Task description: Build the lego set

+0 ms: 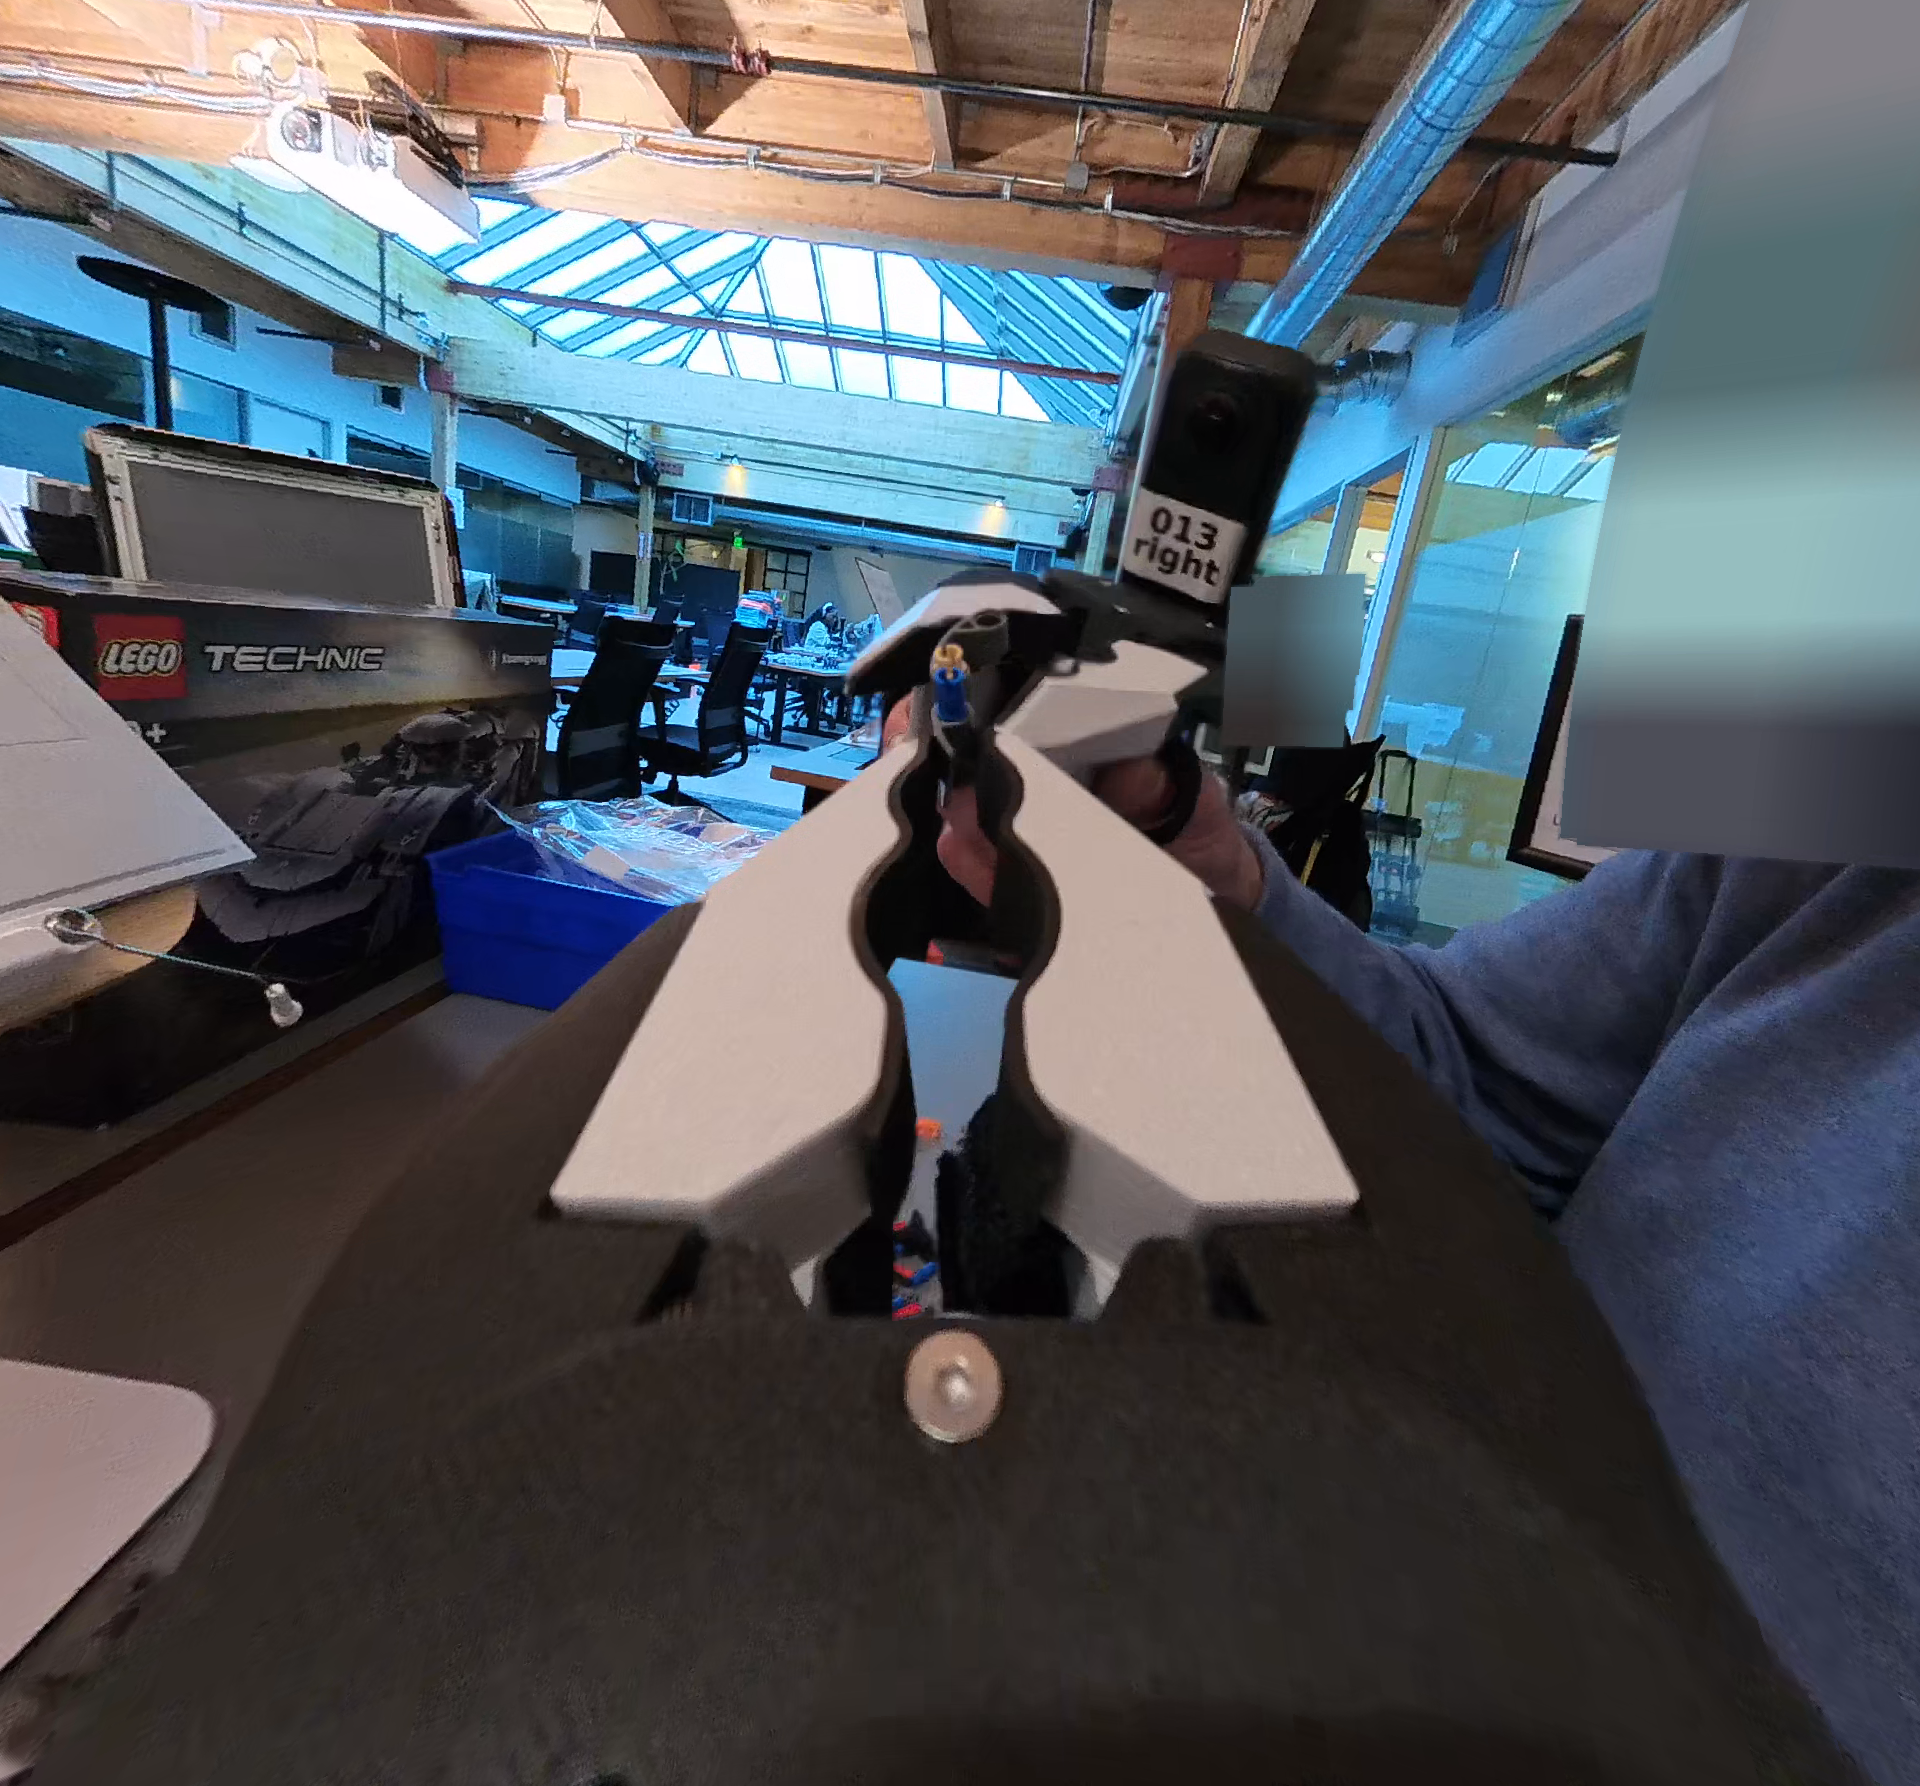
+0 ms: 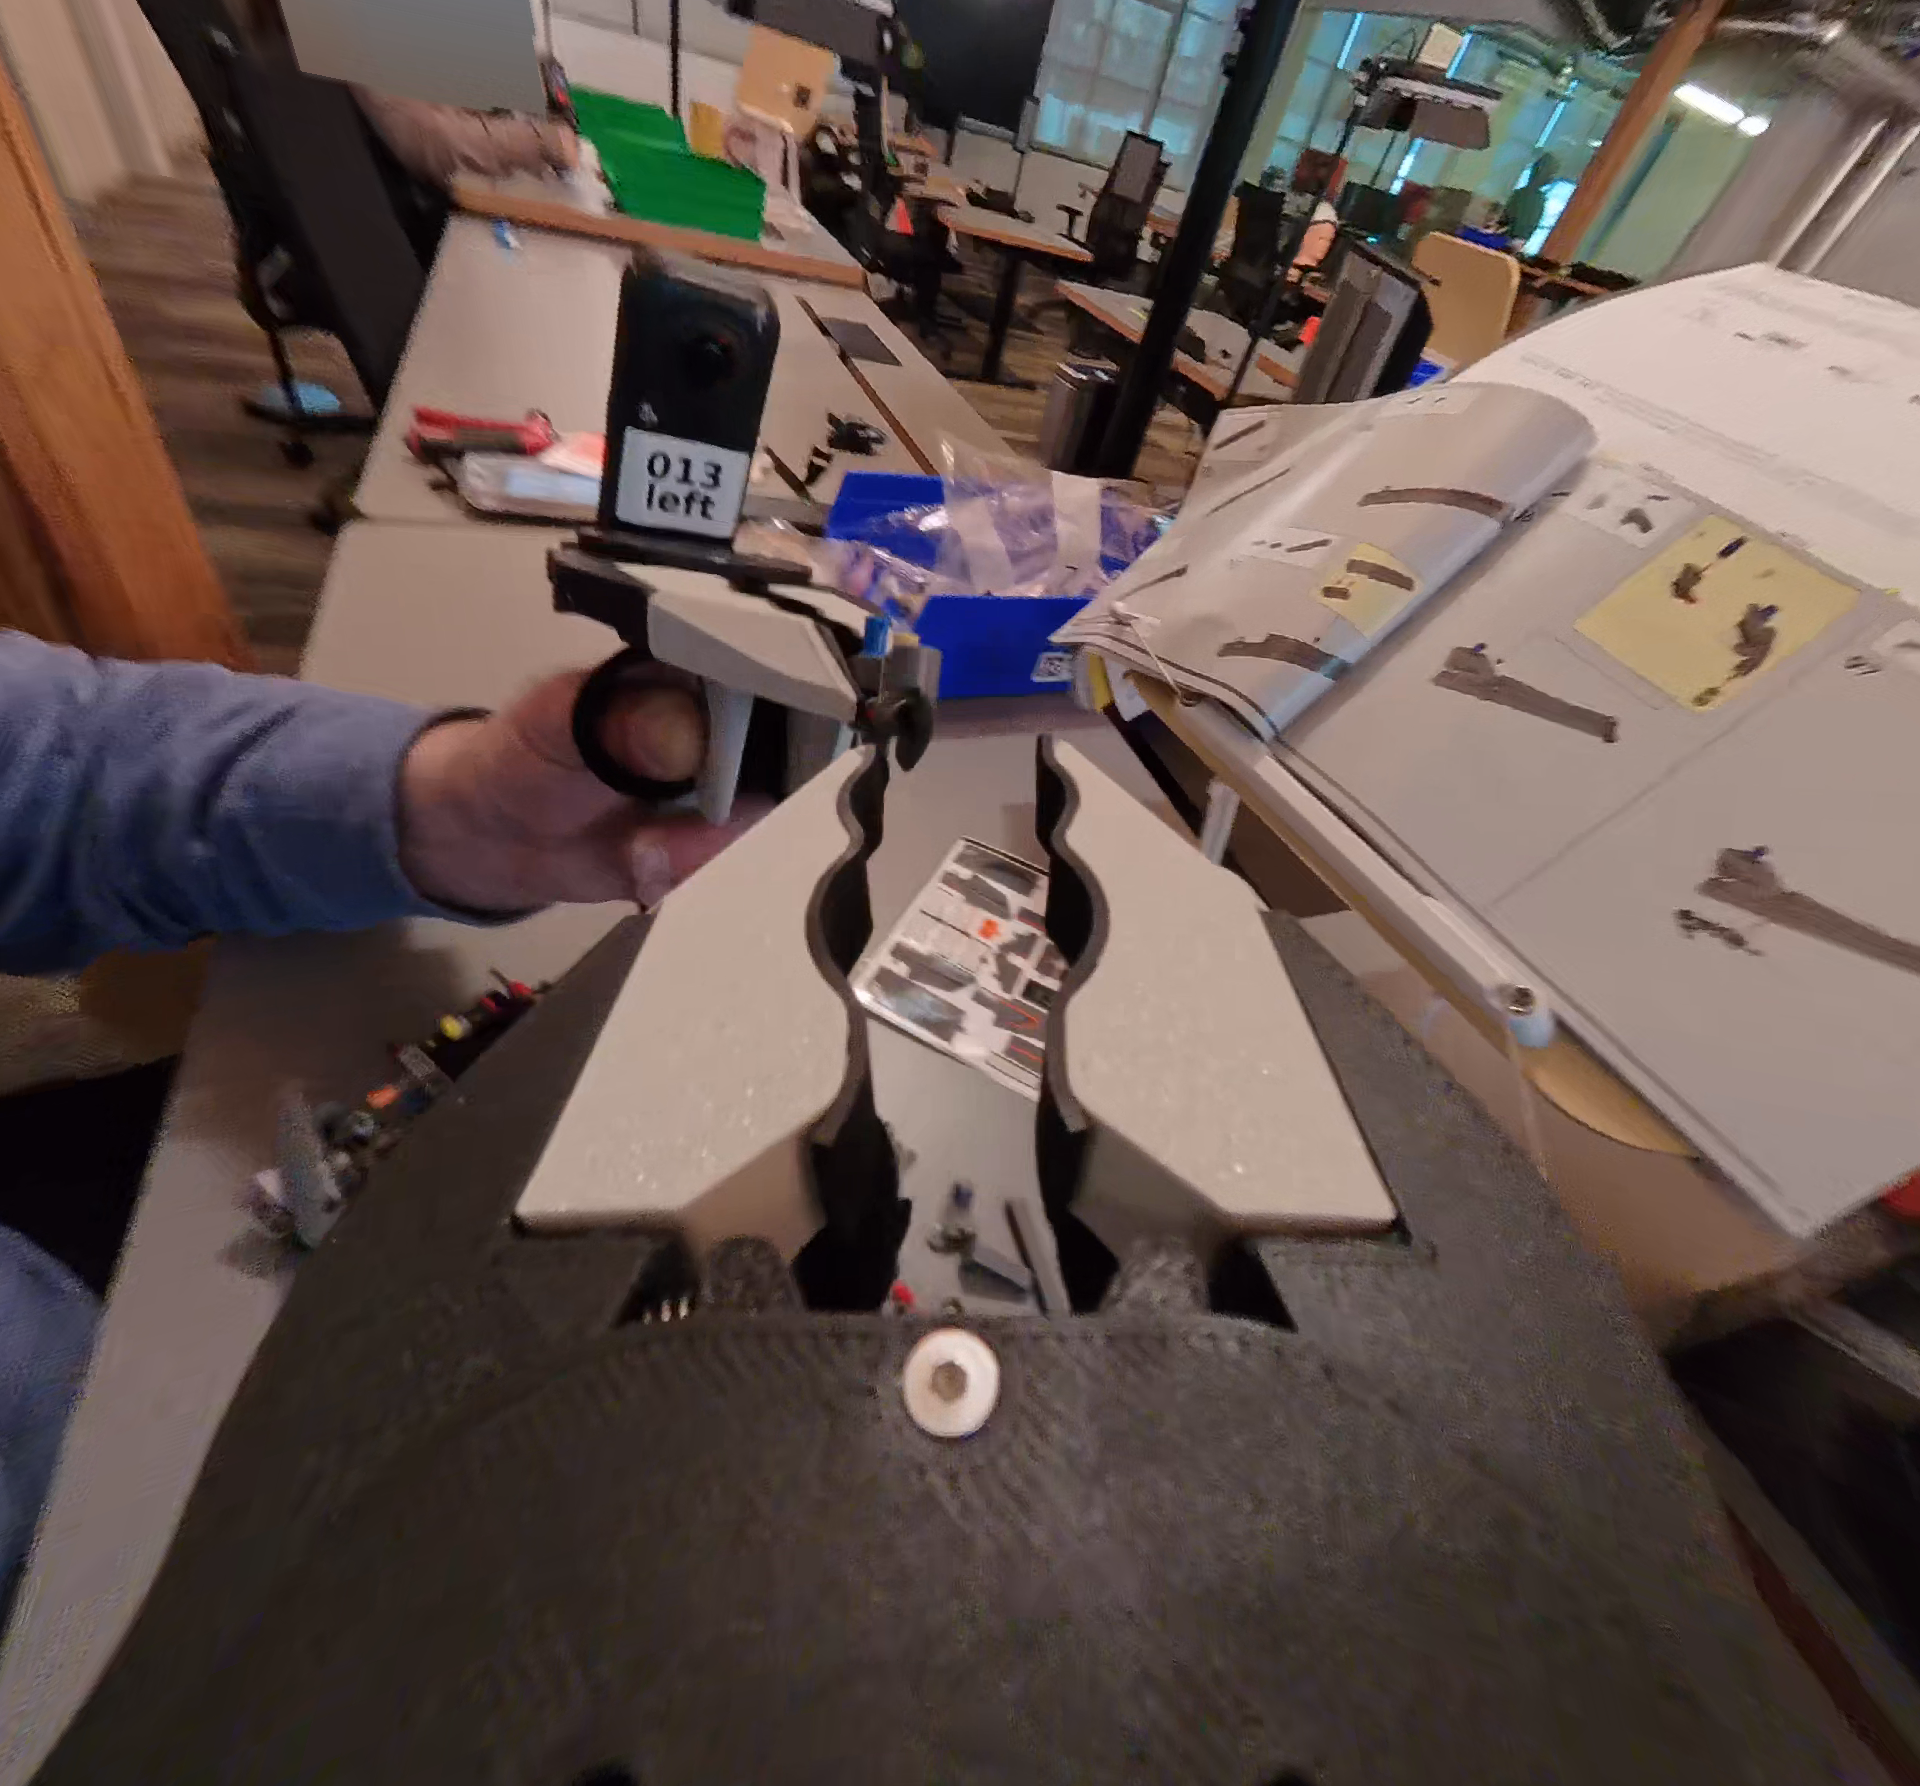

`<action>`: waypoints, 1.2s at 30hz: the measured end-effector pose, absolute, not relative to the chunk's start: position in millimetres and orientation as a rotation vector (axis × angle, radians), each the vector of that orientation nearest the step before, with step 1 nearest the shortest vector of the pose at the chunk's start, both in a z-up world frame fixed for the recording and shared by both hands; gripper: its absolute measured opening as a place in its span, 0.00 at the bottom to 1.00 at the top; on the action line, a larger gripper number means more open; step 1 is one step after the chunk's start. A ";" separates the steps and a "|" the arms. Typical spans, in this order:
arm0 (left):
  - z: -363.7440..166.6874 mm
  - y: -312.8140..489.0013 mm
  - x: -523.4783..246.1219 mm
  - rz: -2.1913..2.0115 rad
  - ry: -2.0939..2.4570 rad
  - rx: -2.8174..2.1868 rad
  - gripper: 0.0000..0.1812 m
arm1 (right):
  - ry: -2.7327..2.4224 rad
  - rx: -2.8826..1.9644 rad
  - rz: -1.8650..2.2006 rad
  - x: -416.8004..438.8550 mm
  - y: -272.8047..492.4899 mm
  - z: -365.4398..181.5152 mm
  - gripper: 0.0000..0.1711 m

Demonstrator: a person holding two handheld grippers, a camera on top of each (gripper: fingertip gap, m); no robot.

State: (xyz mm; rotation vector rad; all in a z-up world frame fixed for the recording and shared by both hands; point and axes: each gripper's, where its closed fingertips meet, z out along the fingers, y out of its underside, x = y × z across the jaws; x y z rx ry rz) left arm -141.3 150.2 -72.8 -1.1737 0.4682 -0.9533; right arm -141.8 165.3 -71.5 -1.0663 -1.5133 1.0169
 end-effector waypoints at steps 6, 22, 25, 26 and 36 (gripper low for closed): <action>-70.7 148.8 -138.0 -1.048 0.430 -1.151 0.03 | -1.495 -1.068 0.960 -145.8 154.3 -71.3 0.12; -64.9 139.0 -136.1 -1.016 0.536 -1.163 0.04 | -1.729 -1.160 1.204 -132.1 143.2 -70.5 0.00; -63.8 137.2 -139.2 -1.004 0.572 -1.191 0.05 | -1.818 -1.201 1.189 -127.3 142.6 -75.1 0.00; -65.1 136.5 -137.0 -1.003 0.595 -1.209 0.05 | -1.857 -1.217 1.187 -126.4 141.7 -78.0 0.00; -77.4 138.4 -129.5 -0.992 0.657 -1.321 0.04 | -2.063 -1.277 1.120 -129.0 144.8 -89.1 0.00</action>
